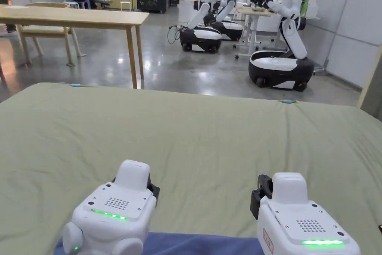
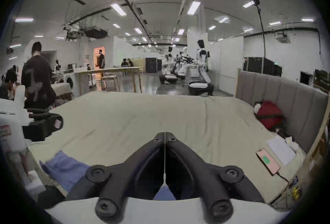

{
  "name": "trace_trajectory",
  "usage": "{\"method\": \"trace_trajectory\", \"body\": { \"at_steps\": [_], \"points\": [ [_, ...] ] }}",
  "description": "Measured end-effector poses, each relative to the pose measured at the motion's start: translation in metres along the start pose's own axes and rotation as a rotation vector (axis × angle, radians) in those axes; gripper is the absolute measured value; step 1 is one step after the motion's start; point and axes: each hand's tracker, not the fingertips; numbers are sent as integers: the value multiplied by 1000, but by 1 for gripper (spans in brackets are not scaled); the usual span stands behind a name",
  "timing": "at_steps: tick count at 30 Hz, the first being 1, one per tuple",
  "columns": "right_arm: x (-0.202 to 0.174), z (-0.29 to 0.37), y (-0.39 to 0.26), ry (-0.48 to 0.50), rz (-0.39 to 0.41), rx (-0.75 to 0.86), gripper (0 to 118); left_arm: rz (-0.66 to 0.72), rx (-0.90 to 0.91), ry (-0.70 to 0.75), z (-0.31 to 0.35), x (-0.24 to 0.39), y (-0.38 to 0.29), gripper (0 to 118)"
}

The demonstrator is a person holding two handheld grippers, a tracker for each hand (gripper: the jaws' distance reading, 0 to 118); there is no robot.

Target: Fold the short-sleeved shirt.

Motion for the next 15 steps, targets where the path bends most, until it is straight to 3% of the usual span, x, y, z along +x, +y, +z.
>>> {"method": "trace_trajectory", "body": {
  "at_steps": [2,6,7,9,10,15],
  "points": [
    [-5,4,0,-30,46,16,1,14,5,-1,5,-7,-4,2],
    [-5,9,3,-4,25,25,1,83,-46,-8,17,-49,-21,6],
    [-7,11,3,-6,25,26,1,90,-62,3,19,-61,-29,30],
    [-11,13,2,-4,25,23,1,163,-115,-24,24,-90,-51,107],
    [-13,14,0,0,22,22,1,217,-146,-70,26,-105,-63,117],
    [-34,14,-13,27,-30,-4,1,633,-232,-74,32,-190,-132,118]
  ]
}}
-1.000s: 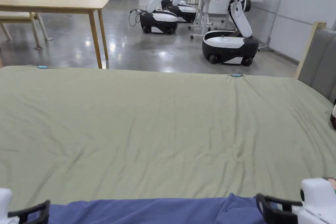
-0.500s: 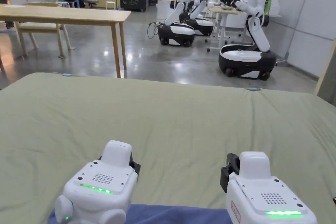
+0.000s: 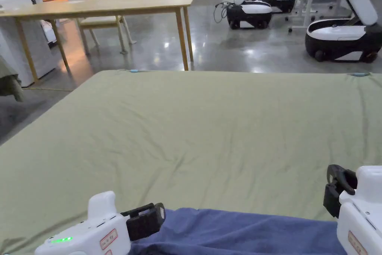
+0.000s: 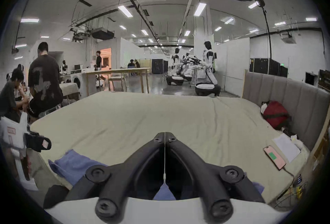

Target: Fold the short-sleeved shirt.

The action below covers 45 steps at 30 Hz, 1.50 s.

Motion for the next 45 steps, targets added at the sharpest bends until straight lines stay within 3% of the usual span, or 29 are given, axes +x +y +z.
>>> {"method": "trace_trajectory", "body": {
  "at_steps": [4,7,8,10,16,17,18,19,23,26,28,31,34,36,41,45],
  "points": [
    [-14,-4,-8,18,2,-29,1,390,-132,-122,-14,-72,-20,118],
    [-19,-4,-10,29,7,-34,1,663,-214,-381,-41,-95,-47,118],
    [-18,-5,-9,28,5,-33,1,710,-169,-510,-48,-96,-54,118],
    [-18,-4,-8,28,-1,-34,1,778,-145,-645,-62,-90,-60,118],
    [-15,-5,-4,20,-10,-31,1,667,-286,-562,-103,-52,-40,115],
    [-15,-6,-4,18,-16,-31,1,665,-294,-558,-106,-50,-37,96],
    [-15,-6,-4,17,-22,-34,1,650,-304,-448,-109,-48,-36,37],
    [-14,-7,-5,17,-24,-38,1,633,-285,-352,-107,-46,-40,7],
    [-13,-7,-6,10,-21,-43,1,691,-215,-366,-95,-67,-40,7],
    [-12,-9,-6,11,-15,-48,1,580,-158,-271,-77,-77,-23,7],
    [-12,-11,-5,14,-17,-51,1,432,-122,-186,-62,-71,-3,7],
    [-15,-14,-6,31,-17,-68,1,132,-81,-102,-45,-30,21,7],
    [-15,-15,-9,38,-10,-81,1,-272,-56,-31,-34,48,19,7],
    [-12,-15,-10,49,-18,-93,1,-524,-34,-34,-35,112,-3,7],
    [7,-7,-13,44,-9,-97,1,-960,-115,-44,-58,234,-86,8],
    [30,0,-17,44,-41,-111,1,-1076,-146,74,-102,264,-135,10]
  ]
}}
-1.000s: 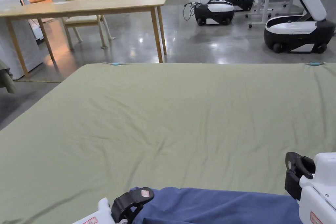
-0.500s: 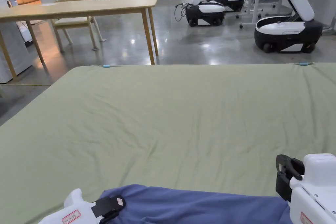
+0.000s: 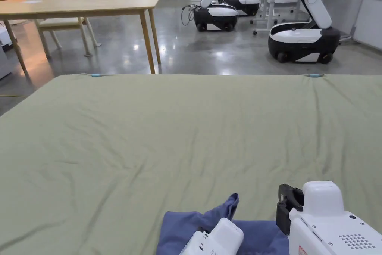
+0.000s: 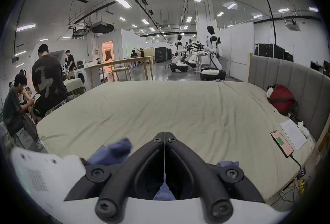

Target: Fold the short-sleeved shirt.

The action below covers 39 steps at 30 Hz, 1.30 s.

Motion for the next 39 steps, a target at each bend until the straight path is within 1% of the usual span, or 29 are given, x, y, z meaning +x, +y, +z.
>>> {"method": "trace_trajectory", "body": {
  "at_steps": [1,2,3,4,6,7,9,10,11,12,13,15,16,19,20,21,23,25,27,28,30,33,34,35,36,37,38,39],
  "points": [
    [3,1,-1,0,2,-3,1,28,2,-18,-6,3,-1,20],
    [7,3,-2,-3,10,-7,1,82,-19,-69,-12,-4,-3,40],
    [10,4,-3,-7,19,-9,1,161,-37,-121,-12,-11,-3,72],
    [14,5,-4,-8,26,-7,1,258,-19,-175,-5,-20,-4,97],
    [22,8,-5,-9,27,-5,1,456,70,-256,19,-46,-2,98],
    [26,8,-5,-7,19,-4,1,558,111,-298,29,-61,-5,100],
    [34,9,-5,-2,-2,-4,1,740,175,-336,39,-87,-19,102],
    [38,10,-5,2,-14,-1,1,830,174,-318,41,-95,-23,101],
    [41,10,-5,8,-27,4,1,887,122,-301,39,-103,-31,101],
    [44,10,-6,10,-33,5,1,910,111,-314,35,-107,-37,96],
    [46,10,-6,11,-38,6,1,913,96,-313,29,-107,-42,78],
    [50,11,-8,13,-52,6,1,867,-1,-292,14,-96,-40,37],
    [52,11,-9,17,-59,5,1,853,-33,-318,6,-89,-41,26],
    [57,12,-13,19,-72,1,1,888,-55,-460,-14,-61,-38,26],
    [59,12,-14,17,-75,0,1,863,-73,-469,-17,-50,-33,26],
    [61,13,-15,16,-78,-3,1,798,-72,-470,-17,-41,-25,26],
    [63,13,-18,13,-79,-8,1,656,-55,-520,-8,-19,-10,26],
    [63,13,-19,10,-82,-16,1,613,-80,-497,-8,-10,-3,26],
    [62,11,-19,13,-87,-25,1,645,-92,-470,-8,-16,-9,26],
    [60,10,-19,14,-85,-30,1,689,-112,-480,-6,-24,-13,26],
    [57,12,-18,19,-65,-28,1,747,-35,-461,13,-49,-25,26],
    [50,11,-16,25,-48,-27,1,854,48,-359,43,-98,-49,26],
    [48,8,-15,32,-51,-29,1,906,72,-329,49,-119,-60,35],
    [45,5,-13,40,-55,-32,1,989,71,-322,50,-137,-76,66],
    [41,2,-12,48,-53,-37,1,1048,66,-338,49,-150,-89,102],
    [37,-1,-11,54,-47,-45,1,1116,73,-359,46,-163,-104,118],
    [33,-2,-10,56,-42,-44,1,1210,71,-369,43,-177,-118,118],
    [30,-3,-9,58,-39,-42,1,1244,43,-409,36,-183,-127,118]
  ]
}}
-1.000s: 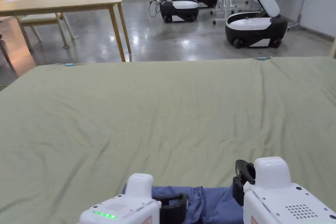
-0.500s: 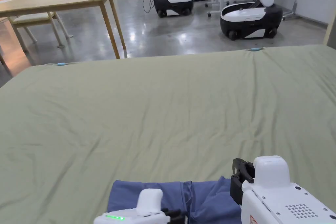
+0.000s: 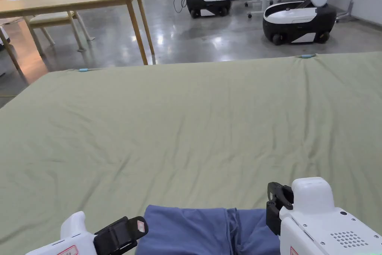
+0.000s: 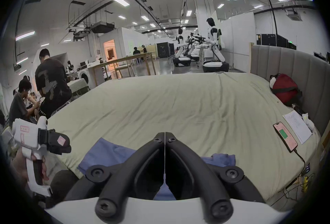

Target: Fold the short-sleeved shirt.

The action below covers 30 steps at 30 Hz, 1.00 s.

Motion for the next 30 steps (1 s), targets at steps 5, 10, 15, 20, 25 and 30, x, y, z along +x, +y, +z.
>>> {"method": "trace_trajectory", "body": {
  "at_steps": [5,10,15,20,25,30],
  "points": [
    [-13,-2,6,3,12,-3,1,265,-117,-180,-41,-49,-19,118],
    [-18,2,9,-23,50,-8,2,437,-34,-334,-78,-41,-36,118],
    [-17,4,11,-53,60,-15,1,490,-91,-279,-99,-32,-48,11],
    [-18,7,12,-69,76,-16,1,484,13,-241,-81,-45,-42,11],
    [-15,9,12,-67,79,-18,1,225,171,-49,-17,-52,13,11],
    [-12,7,9,-54,83,-25,2,-200,255,143,21,16,27,11]
  ]
}}
